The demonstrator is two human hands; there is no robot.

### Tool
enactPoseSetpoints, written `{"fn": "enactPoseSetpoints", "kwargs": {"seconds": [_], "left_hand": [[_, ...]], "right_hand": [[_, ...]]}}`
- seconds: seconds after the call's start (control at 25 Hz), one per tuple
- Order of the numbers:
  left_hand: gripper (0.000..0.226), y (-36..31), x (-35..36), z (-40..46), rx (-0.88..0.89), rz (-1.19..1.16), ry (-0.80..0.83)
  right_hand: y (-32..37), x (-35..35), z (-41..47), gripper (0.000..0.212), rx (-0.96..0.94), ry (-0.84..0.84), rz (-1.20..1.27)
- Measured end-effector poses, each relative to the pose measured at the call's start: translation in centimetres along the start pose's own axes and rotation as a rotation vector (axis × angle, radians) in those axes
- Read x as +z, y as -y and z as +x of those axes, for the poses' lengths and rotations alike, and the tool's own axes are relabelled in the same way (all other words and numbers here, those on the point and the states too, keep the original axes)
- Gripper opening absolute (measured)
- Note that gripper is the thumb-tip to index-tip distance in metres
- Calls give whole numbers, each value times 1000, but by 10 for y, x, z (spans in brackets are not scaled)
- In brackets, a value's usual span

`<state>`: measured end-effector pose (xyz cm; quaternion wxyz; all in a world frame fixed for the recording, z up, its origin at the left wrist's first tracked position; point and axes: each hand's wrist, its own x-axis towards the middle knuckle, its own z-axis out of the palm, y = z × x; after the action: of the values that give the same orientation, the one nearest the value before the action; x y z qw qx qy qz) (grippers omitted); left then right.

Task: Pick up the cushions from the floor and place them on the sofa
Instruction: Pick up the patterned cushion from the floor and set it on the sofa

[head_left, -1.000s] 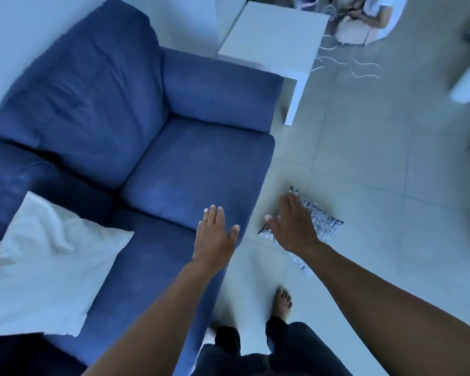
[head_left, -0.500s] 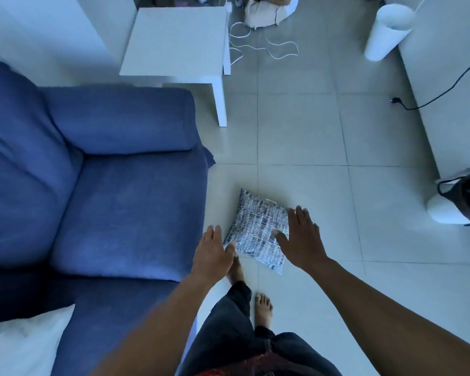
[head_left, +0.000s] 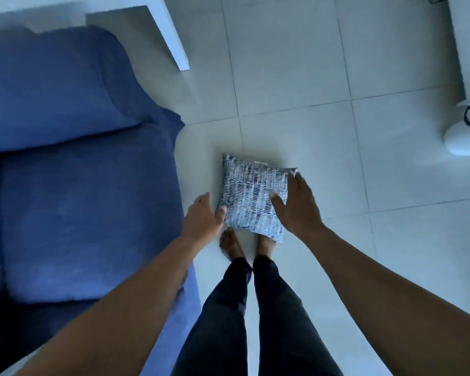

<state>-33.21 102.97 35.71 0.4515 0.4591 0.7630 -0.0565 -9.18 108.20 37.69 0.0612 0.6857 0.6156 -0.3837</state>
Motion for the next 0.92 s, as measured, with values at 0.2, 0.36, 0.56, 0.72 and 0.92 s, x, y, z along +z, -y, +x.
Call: {"fn": "enactPoseSetpoints", "kwargs": {"seconds": [0.2, 0.36, 0.56, 0.72, 0.92], "left_hand": [[74, 17, 53, 146, -134, -58, 18], [78, 37, 110, 261, -199, -115, 35], [85, 68, 184, 373, -242, -176, 24], [61, 87, 222, 427, -421, -521, 71], [44, 81, 229, 413, -439, -862, 262]], "right_hand": [[-63, 83, 118, 80, 44, 113, -29], [-125, 154, 207, 83, 81, 130, -42], [-201, 244, 295, 89, 200, 134, 60], [-233, 292, 334, 77, 431, -1, 579], [-219, 279, 333, 60, 512, 29, 1025]]}}
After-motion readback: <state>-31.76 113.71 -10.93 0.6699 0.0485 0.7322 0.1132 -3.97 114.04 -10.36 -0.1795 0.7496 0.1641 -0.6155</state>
